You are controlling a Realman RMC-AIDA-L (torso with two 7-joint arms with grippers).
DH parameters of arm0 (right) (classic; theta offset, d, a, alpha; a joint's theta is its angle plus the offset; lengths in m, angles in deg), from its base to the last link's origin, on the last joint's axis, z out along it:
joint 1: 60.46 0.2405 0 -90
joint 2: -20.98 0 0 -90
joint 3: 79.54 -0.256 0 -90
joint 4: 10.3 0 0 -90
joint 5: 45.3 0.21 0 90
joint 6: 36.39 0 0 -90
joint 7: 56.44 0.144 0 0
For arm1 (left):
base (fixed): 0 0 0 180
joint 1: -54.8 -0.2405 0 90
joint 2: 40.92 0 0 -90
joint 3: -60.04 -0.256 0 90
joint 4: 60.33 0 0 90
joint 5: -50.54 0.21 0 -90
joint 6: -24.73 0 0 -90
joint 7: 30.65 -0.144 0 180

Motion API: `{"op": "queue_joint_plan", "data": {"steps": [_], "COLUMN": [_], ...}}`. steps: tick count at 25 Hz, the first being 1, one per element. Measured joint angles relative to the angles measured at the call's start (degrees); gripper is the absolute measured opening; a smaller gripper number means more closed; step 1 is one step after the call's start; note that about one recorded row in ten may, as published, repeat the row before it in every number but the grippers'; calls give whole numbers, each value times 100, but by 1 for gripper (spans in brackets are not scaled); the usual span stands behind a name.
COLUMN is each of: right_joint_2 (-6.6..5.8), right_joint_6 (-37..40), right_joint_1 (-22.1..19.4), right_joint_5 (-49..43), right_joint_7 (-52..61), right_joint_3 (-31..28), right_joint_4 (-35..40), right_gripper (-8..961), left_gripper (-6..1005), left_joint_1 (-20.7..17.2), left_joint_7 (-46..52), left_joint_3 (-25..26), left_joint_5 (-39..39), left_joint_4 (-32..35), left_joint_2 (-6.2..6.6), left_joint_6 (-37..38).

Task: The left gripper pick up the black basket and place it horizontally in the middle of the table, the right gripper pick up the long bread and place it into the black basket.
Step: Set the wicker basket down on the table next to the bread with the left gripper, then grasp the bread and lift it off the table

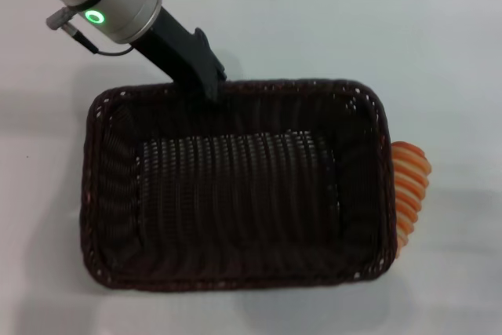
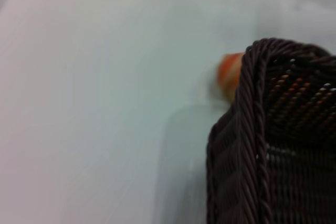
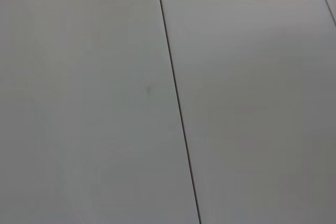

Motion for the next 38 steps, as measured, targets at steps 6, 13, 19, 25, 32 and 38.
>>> {"op": "queue_joint_plan", "data": {"steps": [6,13,19,25,32,38], "right_joint_2": [0,3,5,10,11,13], "right_joint_6": [-44,-42,-30,-44,-63,-201], "right_joint_1": [-27,-71,-77,-95,-95,-101], "right_joint_5": [0,-1,-3,-3,-2,5], "right_joint_7": [0,0,0,-1,-7,-9], "right_joint_3": [3,36,83,230,408,769], "right_joint_4": [8,4,5,-9,-46,-50], "right_gripper": [729,726,723,720,717,715], "left_gripper": [194,481,650,745,791,788], "left_joint_1": [36,51,-272,-1839,-4291,-5074], "left_joint_7": [27,-5,6,217,215,2042], "left_joint_3": [-179,-369,-619,-1694,-4171,-5484], "left_joint_5": [233,190,113,-436,-231,218], "left_joint_4": [15,-214,-1158,-3403,-3828,-1474], "left_joint_2": [-91,-99,-147,-137,-117,-123], "left_joint_6": [682,698,955,3096,9435,15578]}}
